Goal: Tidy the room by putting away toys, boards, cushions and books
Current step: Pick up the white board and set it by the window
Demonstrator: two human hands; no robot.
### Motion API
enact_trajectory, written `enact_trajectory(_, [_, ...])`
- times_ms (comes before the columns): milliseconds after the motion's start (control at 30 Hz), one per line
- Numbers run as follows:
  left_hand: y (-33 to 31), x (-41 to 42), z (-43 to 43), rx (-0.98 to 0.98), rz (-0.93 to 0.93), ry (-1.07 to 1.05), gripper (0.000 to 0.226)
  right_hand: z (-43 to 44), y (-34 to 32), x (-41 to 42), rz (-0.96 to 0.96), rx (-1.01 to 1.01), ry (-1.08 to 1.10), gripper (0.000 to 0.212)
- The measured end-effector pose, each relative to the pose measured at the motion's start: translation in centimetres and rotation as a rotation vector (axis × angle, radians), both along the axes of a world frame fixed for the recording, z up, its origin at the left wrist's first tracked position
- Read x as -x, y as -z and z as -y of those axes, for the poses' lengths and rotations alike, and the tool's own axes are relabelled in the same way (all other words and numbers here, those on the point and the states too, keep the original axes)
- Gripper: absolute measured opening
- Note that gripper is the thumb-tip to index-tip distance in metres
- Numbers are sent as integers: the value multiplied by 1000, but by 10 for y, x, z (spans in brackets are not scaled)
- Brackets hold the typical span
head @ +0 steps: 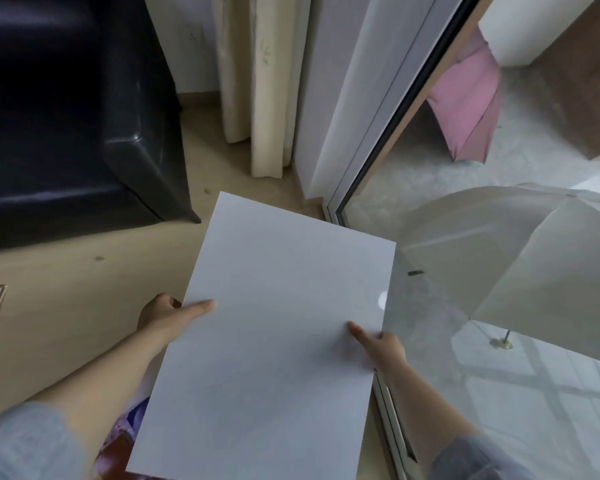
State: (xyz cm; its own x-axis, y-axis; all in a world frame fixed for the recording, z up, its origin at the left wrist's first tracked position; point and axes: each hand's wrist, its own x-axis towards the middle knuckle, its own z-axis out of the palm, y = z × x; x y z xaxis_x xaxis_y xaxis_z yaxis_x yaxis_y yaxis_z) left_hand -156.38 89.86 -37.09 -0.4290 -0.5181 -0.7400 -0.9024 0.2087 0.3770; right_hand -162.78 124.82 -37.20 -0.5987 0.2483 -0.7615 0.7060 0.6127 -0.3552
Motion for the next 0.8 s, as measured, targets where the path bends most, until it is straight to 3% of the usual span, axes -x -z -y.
enact_trajectory(467, [68, 116, 37, 55, 27, 62, 58, 43, 71, 104, 23, -65, -42, 54])
enact_trajectory(567, [80, 133, 45, 59, 35, 67, 71, 51, 84, 114, 21, -62, -8, 56])
enact_trajectory(800, [106, 156, 56, 59, -8, 61, 56, 65, 107, 121, 12, -26, 99, 49])
